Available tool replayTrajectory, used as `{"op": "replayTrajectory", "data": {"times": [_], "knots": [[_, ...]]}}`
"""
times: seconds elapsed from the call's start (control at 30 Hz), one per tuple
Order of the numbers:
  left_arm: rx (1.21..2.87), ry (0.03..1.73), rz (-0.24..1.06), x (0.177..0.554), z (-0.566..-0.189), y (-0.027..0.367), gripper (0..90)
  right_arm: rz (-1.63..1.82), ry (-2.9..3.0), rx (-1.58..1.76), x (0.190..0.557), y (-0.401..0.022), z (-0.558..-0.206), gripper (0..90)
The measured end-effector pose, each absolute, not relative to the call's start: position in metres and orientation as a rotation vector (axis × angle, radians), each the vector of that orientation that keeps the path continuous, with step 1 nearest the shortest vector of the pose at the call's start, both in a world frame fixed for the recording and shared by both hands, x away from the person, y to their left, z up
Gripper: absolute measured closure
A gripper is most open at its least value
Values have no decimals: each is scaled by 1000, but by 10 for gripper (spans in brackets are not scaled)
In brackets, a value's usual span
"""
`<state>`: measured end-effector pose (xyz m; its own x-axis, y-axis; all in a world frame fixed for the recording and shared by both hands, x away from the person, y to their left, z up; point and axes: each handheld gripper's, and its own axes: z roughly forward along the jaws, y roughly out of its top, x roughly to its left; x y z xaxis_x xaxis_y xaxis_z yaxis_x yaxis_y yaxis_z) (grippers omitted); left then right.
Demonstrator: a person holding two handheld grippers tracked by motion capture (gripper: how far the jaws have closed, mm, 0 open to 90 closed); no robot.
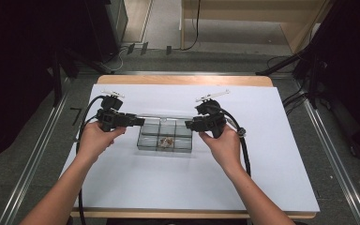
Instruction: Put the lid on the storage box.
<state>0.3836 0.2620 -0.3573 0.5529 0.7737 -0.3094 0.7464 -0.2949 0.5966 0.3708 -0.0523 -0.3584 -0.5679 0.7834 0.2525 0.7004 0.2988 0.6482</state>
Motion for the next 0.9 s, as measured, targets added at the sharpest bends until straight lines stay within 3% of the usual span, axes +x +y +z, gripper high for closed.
{"op": "replayTrajectory", "data": {"times": [0.9], "knots": [[2076, 1198, 75, 366, -368, 263, 498, 1138, 2434, 1384, 354, -53, -369, 607]]}}
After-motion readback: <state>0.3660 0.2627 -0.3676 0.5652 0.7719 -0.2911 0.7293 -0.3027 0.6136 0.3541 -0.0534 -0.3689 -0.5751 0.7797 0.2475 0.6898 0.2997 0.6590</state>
